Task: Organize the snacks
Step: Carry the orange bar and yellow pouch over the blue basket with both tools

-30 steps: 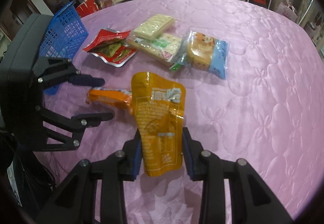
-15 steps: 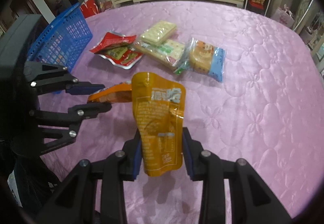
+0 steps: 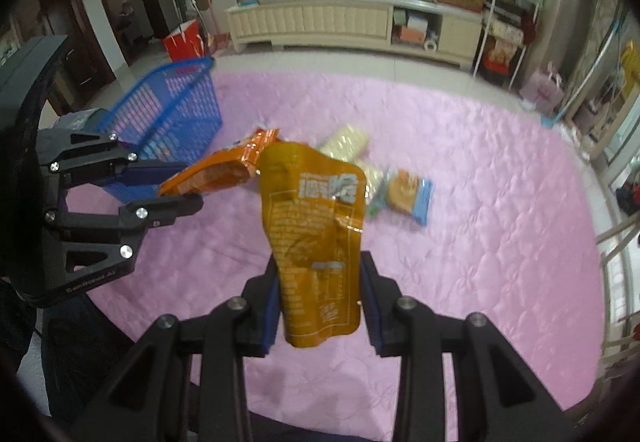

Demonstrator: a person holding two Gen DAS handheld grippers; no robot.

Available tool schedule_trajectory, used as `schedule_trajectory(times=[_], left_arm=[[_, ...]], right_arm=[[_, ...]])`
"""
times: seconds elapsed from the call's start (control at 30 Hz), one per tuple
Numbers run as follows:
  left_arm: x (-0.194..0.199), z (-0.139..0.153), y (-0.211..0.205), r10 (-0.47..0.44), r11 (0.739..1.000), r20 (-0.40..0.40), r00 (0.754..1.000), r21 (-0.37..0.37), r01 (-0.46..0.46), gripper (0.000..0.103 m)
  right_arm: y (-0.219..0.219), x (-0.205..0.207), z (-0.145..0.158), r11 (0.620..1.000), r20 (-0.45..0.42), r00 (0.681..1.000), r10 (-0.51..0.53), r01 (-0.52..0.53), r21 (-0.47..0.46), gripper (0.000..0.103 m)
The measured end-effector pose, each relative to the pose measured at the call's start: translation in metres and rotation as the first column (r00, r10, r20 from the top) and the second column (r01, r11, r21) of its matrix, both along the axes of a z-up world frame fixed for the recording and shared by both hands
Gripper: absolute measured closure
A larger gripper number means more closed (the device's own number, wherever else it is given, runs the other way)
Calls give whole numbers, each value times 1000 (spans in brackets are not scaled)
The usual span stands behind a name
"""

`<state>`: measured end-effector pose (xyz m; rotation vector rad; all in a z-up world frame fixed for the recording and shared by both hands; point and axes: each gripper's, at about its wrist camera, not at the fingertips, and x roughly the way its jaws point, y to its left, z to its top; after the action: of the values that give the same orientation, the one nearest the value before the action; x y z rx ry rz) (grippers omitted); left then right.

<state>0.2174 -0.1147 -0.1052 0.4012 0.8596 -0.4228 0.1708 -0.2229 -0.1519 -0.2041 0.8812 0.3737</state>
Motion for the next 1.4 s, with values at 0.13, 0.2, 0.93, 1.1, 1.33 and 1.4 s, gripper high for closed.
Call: schedule_trajectory(times=[0.13,0.2,0.93,1.1,1.33,1.4], left_arm=[[-18,26,24,40,999,45,998,-33,-38,81],[-25,35,37,62,997,63,996,-45,-60,81],[-73,97,193,320,943,119,940,-138,-304,81],[-61,97,213,363,928,112,925,-136,-348,81],[-32,84,235,415,904,66,907,-146,-403,81],[-23,77,239,425,898,48,904,-148,-415,81]], right_arm=[[20,-13,23,1000,53,999,-3,4,-18,63],[26,-17,30,1000,68,998,0,0,-7,63],[163,-22,72,982,152,971,186,-186,-14,63],[180,-8,69,975,154,963,221,-221,-17,63],[206,26,50,964,105,958,265,-263,-35,63],[212,33,46,962,99,957,272,-269,-43,63]])
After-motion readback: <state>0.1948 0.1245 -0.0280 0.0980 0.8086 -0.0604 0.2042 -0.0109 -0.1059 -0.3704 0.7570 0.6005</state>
